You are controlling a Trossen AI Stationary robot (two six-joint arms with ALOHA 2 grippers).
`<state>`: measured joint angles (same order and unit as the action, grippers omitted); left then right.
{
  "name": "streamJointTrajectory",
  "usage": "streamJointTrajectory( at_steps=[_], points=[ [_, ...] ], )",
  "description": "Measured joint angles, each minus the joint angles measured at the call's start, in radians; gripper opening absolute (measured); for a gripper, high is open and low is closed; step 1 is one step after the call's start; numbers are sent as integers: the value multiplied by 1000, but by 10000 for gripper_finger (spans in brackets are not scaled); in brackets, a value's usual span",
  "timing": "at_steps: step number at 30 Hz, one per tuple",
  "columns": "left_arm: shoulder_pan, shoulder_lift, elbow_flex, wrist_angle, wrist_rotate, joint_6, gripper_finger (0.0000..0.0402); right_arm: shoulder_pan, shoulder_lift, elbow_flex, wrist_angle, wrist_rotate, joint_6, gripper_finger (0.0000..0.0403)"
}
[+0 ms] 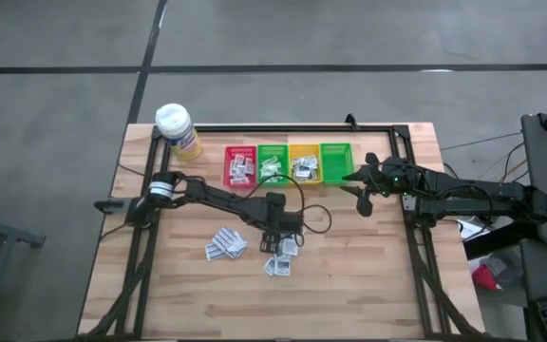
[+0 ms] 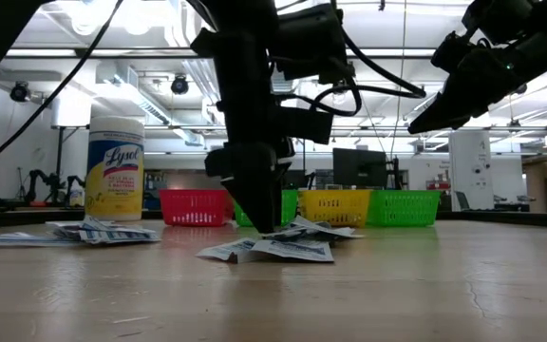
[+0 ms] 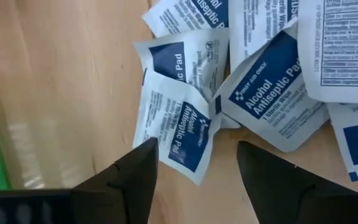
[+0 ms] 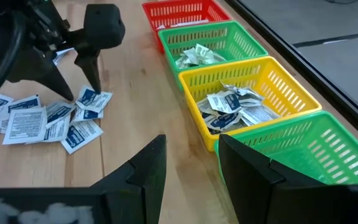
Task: Pick & Place First Aid Supplies
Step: Put the alcohol pad into the yellow bin
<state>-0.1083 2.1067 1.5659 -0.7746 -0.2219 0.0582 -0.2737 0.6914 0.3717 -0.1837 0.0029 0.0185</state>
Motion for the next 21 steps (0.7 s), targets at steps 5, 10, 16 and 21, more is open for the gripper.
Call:
streamJointTrajectory(
  at_steps=[5,10,16,21],
  points=[
    [2,-4,-32,41,3,31,193,0,0,0,0,0,0,146],
    [3,-4,-38,55,12,69,143,0,0,0,0,0,11,146],
    [11,-3,-54,94,20,127,77,0,0,0,0,0,32,146],
    [17,-2,-70,125,34,132,28,0,0,0,0,0,34,146]
  ],
)
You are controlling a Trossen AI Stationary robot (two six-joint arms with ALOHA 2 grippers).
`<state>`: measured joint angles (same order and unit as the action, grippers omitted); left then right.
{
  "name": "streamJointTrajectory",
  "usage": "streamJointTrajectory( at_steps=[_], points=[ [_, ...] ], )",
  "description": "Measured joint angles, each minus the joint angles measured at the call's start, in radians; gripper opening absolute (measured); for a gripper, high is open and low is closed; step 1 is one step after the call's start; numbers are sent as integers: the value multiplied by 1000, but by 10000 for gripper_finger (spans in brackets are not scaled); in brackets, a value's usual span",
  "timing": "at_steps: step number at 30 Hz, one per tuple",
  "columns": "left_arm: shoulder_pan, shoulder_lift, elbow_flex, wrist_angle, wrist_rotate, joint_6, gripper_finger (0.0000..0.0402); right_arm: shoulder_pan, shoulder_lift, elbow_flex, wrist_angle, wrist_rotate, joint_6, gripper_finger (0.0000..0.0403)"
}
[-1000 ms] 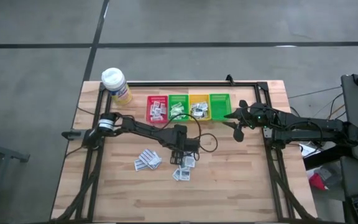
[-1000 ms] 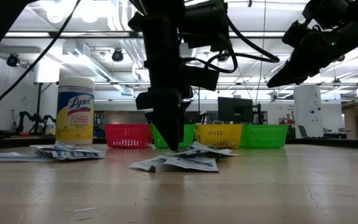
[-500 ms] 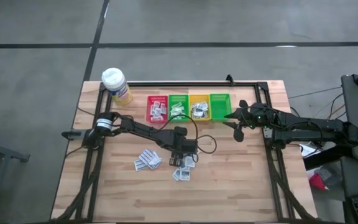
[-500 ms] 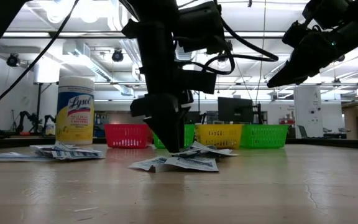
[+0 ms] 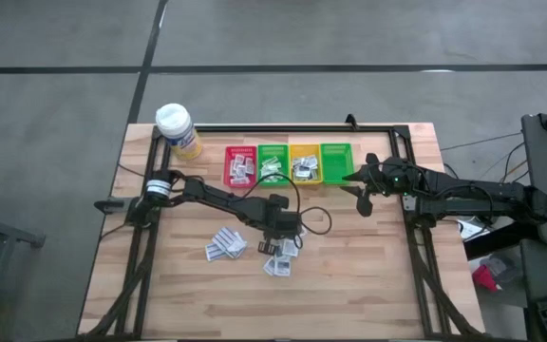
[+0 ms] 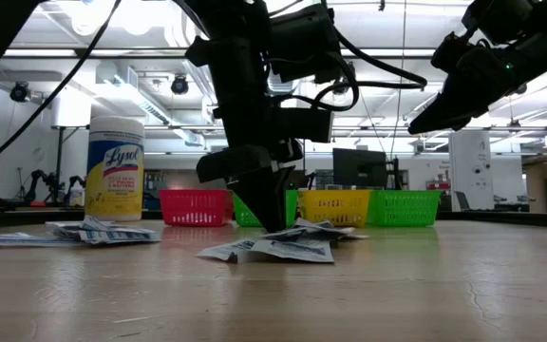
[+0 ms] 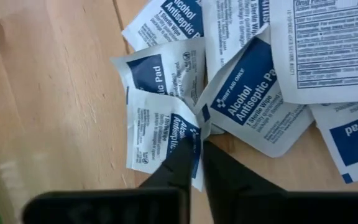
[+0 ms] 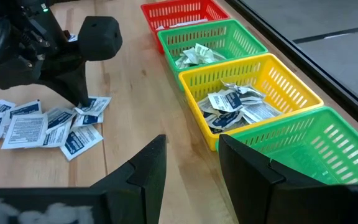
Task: Pick & Place First Aid Supplies
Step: Put the alcohol pad into the yellow bin
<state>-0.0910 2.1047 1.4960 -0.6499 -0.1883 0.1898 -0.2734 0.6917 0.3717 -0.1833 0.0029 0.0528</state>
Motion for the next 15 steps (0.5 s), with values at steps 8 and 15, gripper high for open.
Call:
streamJointTrajectory(
  at_steps=[8,15],
  points=[
    [2,1,1,-20,18,-56,1,0,0,0,0,0,0,146],
    [7,-18,36,-93,9,-106,0,0,0,0,0,0,0,146]
  ],
)
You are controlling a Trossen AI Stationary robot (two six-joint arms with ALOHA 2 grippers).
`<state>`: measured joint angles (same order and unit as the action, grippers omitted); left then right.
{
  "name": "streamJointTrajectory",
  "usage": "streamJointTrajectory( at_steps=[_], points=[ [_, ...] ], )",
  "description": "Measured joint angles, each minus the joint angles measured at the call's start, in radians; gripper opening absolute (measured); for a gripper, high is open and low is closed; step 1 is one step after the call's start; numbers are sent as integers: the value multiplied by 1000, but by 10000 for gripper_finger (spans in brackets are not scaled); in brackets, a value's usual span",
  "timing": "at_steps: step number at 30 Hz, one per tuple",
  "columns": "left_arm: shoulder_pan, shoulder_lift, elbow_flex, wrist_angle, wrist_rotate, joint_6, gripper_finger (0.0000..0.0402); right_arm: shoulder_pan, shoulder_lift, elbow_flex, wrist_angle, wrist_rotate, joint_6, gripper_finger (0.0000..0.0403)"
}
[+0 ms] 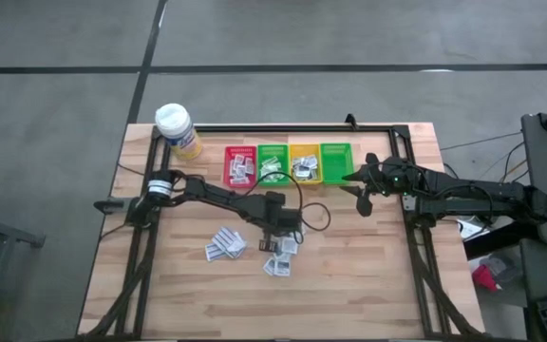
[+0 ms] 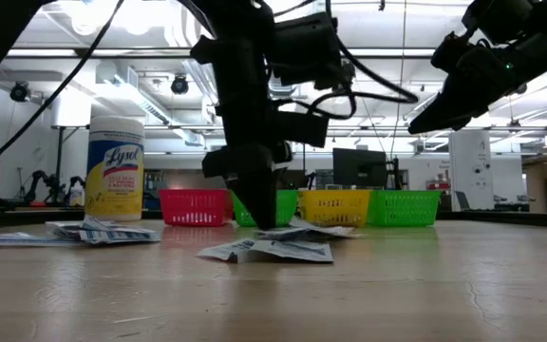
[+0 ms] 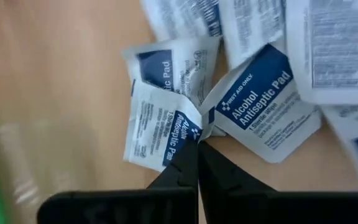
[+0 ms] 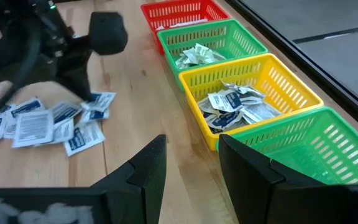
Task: Pick & Place First Aid Supplies
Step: Put the alcohol pad into the yellow bin
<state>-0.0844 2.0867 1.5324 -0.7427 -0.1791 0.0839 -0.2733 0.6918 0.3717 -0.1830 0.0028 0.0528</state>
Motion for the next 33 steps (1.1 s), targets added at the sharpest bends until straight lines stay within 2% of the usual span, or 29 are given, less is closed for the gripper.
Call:
streamJointTrajectory(
  at_steps=[8,13,19,23,27,30,33],
  points=[
    [21,-142,34,-104,-35,-112,0,0,0,0,1,0,0,146],
    [49,-256,39,-90,14,-246,0,0,0,0,1,0,0,146],
    [112,-385,17,99,229,-406,0,0,0,0,2,0,-1,146],
    [159,-442,1,288,440,-471,0,0,0,0,3,0,-1,146],
    [186,-448,0,459,643,-527,0,0,0,0,3,0,-1,146],
    [192,-447,-1,593,728,-565,0,0,0,0,3,0,-1,146],
    [192,-445,-1,681,761,-593,0,0,0,0,3,0,-1,146]
  ],
)
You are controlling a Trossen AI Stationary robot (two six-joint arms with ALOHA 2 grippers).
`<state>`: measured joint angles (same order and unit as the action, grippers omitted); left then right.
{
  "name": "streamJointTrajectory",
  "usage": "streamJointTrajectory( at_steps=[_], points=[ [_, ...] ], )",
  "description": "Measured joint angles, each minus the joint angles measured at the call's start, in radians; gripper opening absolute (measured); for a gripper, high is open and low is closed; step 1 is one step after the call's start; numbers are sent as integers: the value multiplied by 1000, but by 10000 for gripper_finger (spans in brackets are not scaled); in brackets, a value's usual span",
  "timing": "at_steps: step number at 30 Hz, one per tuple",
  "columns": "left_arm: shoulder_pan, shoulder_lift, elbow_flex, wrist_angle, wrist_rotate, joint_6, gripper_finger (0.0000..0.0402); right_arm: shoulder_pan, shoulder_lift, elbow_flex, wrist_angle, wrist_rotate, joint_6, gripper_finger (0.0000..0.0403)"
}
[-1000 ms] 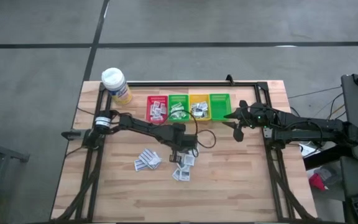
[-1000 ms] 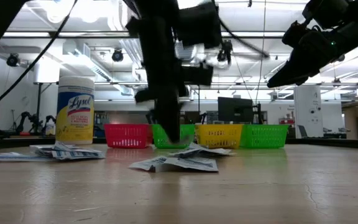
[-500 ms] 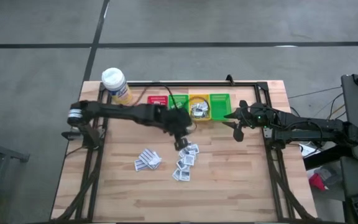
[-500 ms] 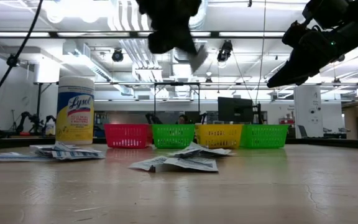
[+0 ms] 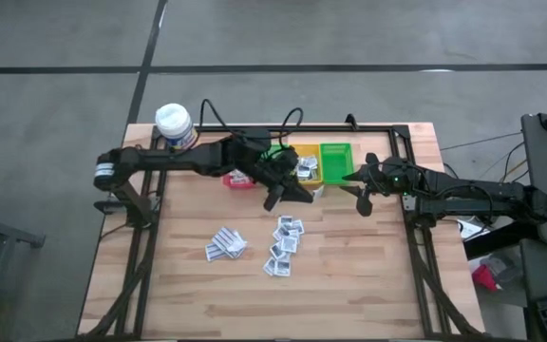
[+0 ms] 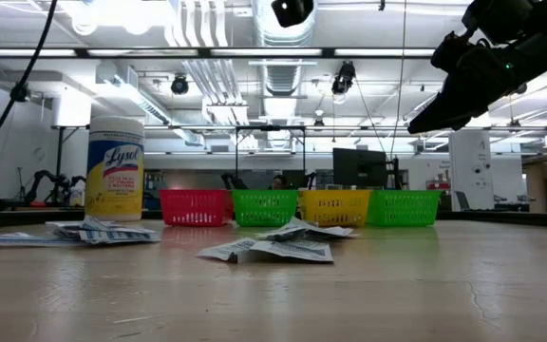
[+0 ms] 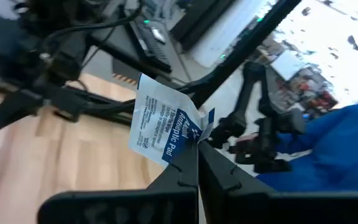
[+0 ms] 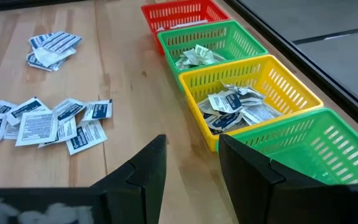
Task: Pick & Place First Aid Supplies
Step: Put the alcohol pad into the yellow bin
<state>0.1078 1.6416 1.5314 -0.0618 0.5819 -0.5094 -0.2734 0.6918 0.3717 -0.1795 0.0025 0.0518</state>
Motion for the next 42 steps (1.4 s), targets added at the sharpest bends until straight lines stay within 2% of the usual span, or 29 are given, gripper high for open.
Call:
streamJointTrajectory(
  at_steps=[10,12,18,20,26,31,36,42],
  points=[
    [0,5,0,16,-5,-2,0,0,0,0,0,0,-3,146],
    [-1,5,0,-8,-101,24,0,0,0,0,0,0,-3,146],
    [2,8,-1,-211,-573,166,0,0,0,0,0,0,-2,146],
    [12,17,-1,-245,-663,182,0,0,0,0,0,0,-2,146],
    [45,91,3,-263,-697,239,0,0,0,0,-1,0,-2,146],
    [68,188,59,-294,-698,307,0,0,0,0,-2,0,-2,146],
    [96,293,181,-418,-699,374,0,0,0,0,-3,0,-1,146],
    [135,462,413,-627,-715,483,0,0,0,0,-4,0,1,146]
  ],
)
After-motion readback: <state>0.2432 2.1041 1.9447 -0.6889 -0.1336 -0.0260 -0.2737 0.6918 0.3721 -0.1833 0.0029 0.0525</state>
